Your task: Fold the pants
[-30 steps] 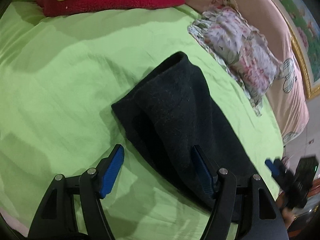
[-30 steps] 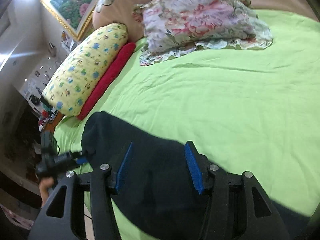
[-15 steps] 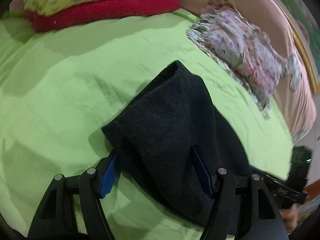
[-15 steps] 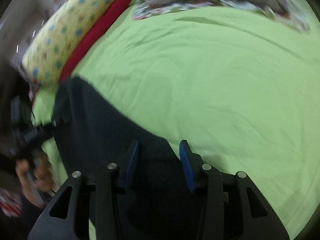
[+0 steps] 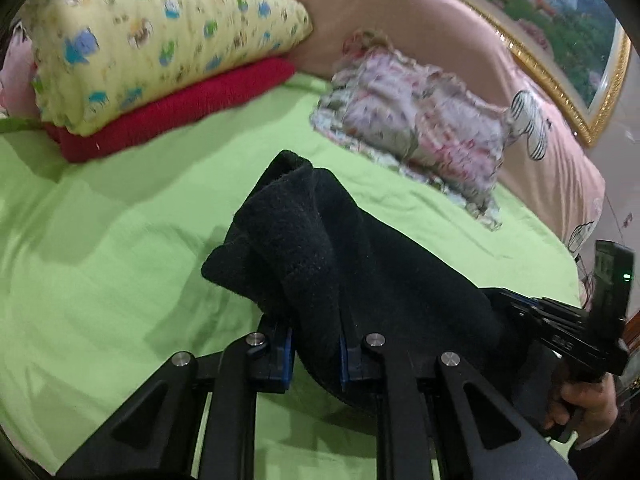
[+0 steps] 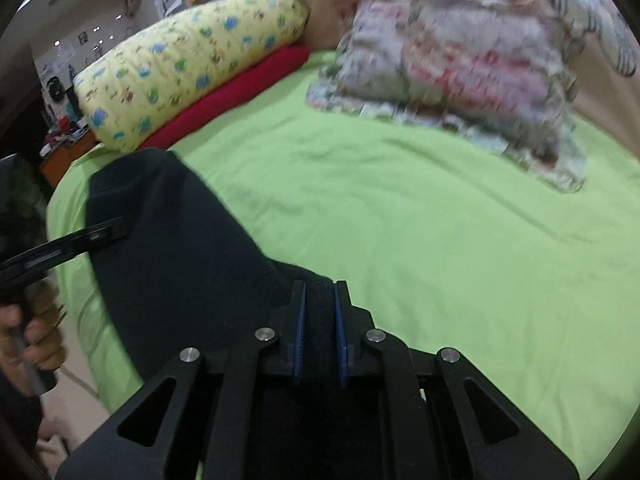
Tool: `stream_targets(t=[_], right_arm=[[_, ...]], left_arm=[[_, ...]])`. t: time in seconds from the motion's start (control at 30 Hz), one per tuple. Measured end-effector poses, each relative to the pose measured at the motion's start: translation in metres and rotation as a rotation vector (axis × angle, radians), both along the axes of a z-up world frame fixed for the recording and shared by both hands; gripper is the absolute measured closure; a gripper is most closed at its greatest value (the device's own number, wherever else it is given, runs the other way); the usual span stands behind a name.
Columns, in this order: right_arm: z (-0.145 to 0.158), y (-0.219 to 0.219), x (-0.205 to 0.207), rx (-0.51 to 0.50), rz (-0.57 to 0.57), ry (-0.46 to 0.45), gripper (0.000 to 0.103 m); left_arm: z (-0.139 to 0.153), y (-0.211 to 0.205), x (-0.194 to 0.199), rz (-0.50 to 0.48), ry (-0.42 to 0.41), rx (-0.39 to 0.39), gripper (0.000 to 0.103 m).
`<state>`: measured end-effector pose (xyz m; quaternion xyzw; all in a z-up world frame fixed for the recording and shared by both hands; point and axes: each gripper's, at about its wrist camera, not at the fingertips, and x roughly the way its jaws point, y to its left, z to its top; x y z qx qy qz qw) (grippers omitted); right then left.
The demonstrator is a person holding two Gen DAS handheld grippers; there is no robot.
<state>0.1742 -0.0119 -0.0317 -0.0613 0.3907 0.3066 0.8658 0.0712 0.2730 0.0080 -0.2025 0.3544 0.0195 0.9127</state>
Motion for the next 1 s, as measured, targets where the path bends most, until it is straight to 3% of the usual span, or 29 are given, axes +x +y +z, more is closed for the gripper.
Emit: stream_targets(t=[0.07, 0.13, 0.2, 0.3, 0.4, 0.47, 0.5, 0.57, 0.63, 0.77, 1.0], right_arm=[[-0.005, 0.006, 0.006, 0.005, -0.020, -0.012, 0.090], [-0.021, 0.011, 0.015, -0.010, -0.035, 0.007, 0.090], [-0.040, 0.017, 0.024, -0.045, -0.070, 0.004, 0.089], [-0.053, 0.011, 0.029, -0.047, -0.108, 0.013, 0.074], [-0.032, -0.011, 0.013, 0.054, -0.154, -0.006, 0.072], [-0.014, -0.029, -0.004, 0.124, -0.178, -0.027, 0.071], [-0.007, -0.037, -0.013, 0.160, -0.182, -0.033, 0.068], [0.006, -0.055, -0.031, 0.225, -0.197, -0.043, 0.049], [0.015, -0.071, -0.052, 0.258, -0.200, -0.053, 0.045], [0.018, -0.096, -0.083, 0.280, -0.243, -0.039, 0.042], [0.014, -0.148, -0.130, 0.357, -0.361, 0.013, 0.039]], left_arm=[[-0.003, 0.003, 0.001, 0.011, 0.007, 0.024, 0.087], [-0.019, 0.007, 0.008, -0.001, 0.047, 0.014, 0.087], [-0.037, 0.006, 0.016, -0.012, 0.104, 0.053, 0.083], [-0.042, -0.003, 0.015, -0.028, 0.127, 0.143, 0.078], [-0.031, 0.000, -0.002, 0.005, 0.091, 0.129, 0.061], [-0.017, 0.001, -0.017, 0.076, 0.047, 0.163, 0.043], [-0.010, 0.001, -0.025, 0.105, 0.022, 0.180, 0.040], [0.003, -0.003, -0.037, 0.134, -0.011, 0.196, 0.024], [0.013, -0.008, -0.043, 0.155, -0.025, 0.187, 0.015], [0.026, -0.032, -0.049, 0.098, -0.058, 0.124, 0.012], [0.017, -0.093, -0.034, -0.030, -0.007, 0.140, 0.012]])
